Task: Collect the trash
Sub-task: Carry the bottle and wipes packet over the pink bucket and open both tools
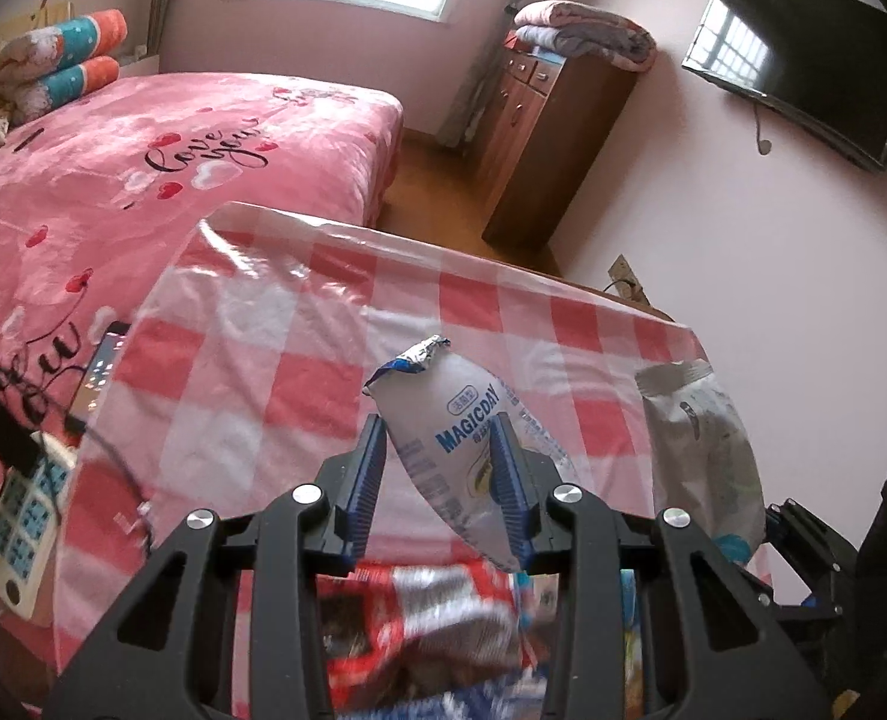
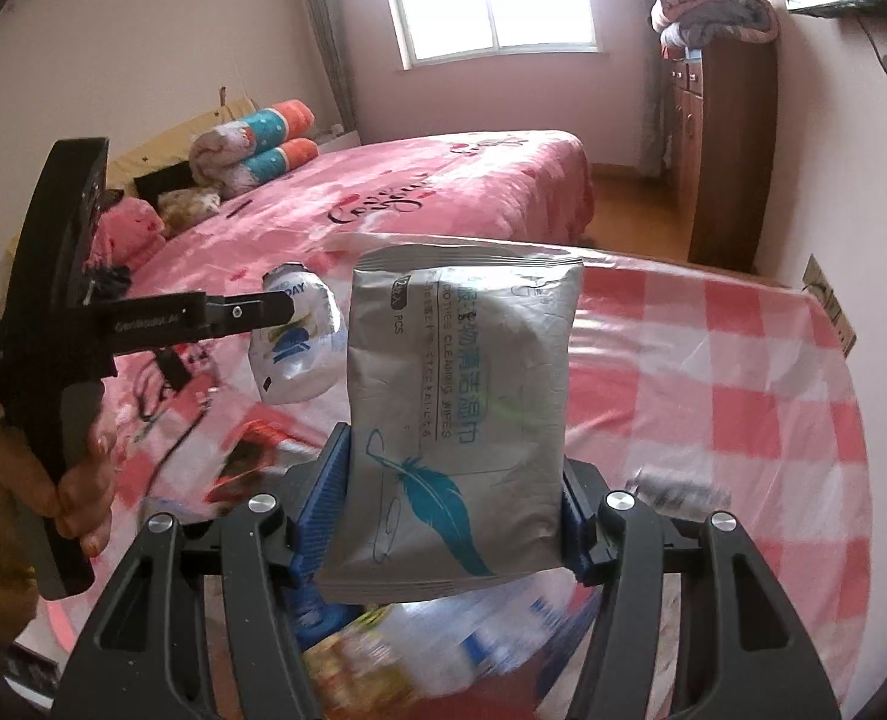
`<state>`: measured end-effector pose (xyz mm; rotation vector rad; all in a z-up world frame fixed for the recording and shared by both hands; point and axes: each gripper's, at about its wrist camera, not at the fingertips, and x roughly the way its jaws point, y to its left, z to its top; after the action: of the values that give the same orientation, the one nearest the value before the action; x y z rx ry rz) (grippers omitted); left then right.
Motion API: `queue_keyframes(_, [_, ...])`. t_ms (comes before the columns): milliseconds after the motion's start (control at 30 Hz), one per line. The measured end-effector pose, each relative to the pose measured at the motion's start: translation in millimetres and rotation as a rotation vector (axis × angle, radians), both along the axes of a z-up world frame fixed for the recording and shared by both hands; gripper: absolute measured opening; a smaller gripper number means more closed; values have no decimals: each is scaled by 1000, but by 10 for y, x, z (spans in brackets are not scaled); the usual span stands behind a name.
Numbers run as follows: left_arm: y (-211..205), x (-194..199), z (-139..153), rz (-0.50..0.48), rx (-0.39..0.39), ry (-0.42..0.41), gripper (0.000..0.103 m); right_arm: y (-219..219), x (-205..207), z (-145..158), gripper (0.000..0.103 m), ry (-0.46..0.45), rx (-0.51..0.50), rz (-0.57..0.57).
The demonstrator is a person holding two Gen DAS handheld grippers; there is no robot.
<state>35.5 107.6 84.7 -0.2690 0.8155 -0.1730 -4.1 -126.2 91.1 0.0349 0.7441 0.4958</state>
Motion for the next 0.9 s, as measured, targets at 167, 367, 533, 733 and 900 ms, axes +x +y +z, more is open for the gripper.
queue_keyframes(167, [120, -337, 48, -5, -12, -14, 37, 88, -285, 28, 60, 6, 30, 4])
queue_keyframes(367, [232, -739, 77, -11, -29, -30, 37, 194, -531, -10, 60, 31, 61, 19])
queue_keyframes(533, [322, -1057, 98, -14, -37, -46, 37, 352, -745, -27, 60, 35, 68, 47])
queue_keyframes(733, [530, -1405, 122, 12, -38, -65, 37, 537, -989, -12, 60, 38, 78, 89])
queue_keyframes(900, [824, -1756, 125, 63, -28, -70, 37, 798, -1188, 57, 60, 28, 83, 156])
